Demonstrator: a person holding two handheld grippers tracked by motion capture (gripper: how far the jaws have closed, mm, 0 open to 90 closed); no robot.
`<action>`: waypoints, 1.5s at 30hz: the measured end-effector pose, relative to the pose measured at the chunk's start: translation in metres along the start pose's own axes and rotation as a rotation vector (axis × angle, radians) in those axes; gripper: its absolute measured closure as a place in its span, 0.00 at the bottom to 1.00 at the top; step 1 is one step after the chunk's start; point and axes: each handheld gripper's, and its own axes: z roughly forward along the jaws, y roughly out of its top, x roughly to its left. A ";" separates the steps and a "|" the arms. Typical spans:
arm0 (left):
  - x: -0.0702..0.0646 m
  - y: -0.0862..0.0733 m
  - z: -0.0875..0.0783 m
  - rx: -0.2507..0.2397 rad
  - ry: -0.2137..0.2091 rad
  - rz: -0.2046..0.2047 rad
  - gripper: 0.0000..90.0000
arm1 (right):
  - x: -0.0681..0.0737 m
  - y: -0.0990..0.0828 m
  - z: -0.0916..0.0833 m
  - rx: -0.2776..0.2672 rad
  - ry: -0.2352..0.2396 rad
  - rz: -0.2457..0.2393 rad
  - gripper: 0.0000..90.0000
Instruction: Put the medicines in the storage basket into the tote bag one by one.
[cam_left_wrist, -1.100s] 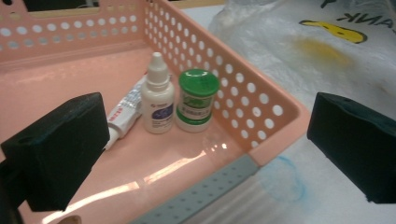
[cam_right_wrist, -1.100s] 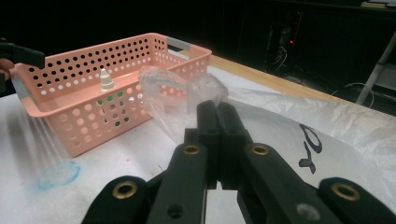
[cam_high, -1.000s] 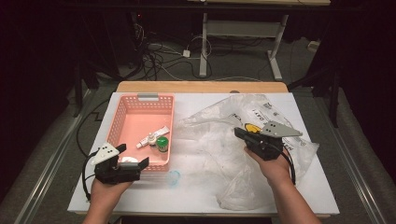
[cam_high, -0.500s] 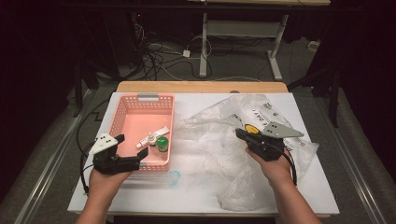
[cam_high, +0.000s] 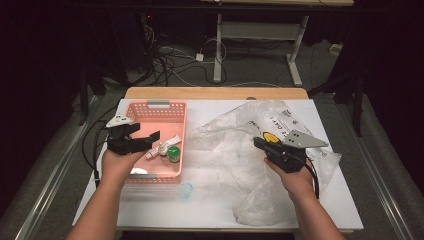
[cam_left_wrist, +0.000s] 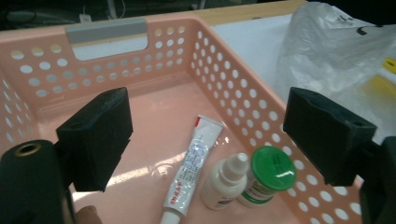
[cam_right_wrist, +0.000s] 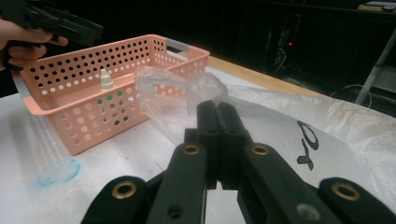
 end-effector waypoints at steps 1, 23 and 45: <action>0.003 0.001 0.002 0.017 0.004 -0.010 0.18 | 0.000 0.000 0.000 0.000 0.000 -0.002 1.00; 0.021 -0.002 0.055 0.484 0.024 0.008 0.46 | 0.001 0.002 -0.002 -0.007 -0.003 -0.013 1.00; 0.021 -0.007 0.083 0.622 0.020 0.067 0.63 | 0.001 0.001 -0.002 -0.003 -0.005 -0.008 1.00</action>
